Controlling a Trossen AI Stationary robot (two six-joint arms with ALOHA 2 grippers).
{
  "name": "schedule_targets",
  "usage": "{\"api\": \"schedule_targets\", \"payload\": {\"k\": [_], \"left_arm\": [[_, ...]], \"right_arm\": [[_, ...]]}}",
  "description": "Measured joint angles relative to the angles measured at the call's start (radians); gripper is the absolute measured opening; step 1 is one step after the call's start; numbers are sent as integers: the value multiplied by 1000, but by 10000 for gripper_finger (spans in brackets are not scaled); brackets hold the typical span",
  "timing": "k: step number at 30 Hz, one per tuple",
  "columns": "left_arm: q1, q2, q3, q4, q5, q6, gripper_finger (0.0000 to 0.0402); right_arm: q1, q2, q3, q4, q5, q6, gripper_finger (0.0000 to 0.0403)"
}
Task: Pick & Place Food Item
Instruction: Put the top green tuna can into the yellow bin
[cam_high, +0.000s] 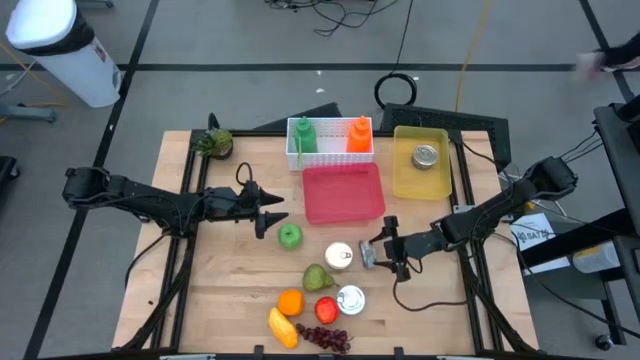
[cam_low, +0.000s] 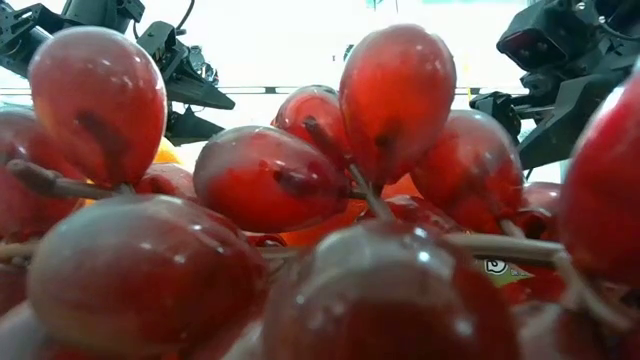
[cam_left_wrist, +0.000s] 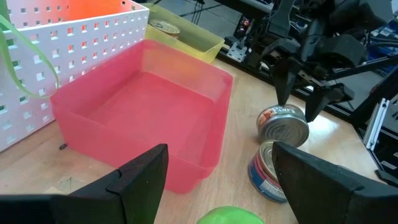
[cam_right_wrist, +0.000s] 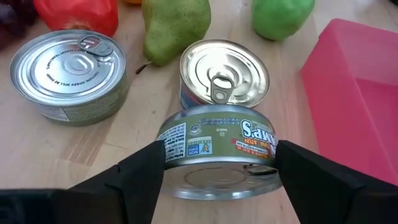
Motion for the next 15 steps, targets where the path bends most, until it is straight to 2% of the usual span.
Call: {"api": "schedule_targets", "payload": {"k": [6, 15], "left_arm": [[0, 0, 0, 0, 0, -1, 301], [0, 0, 0, -2, 0, -2, 301]], "right_arm": [[1, 1, -1, 17, 81, 73, 281], [28, -39, -1, -69, 129, 124, 281]]}}
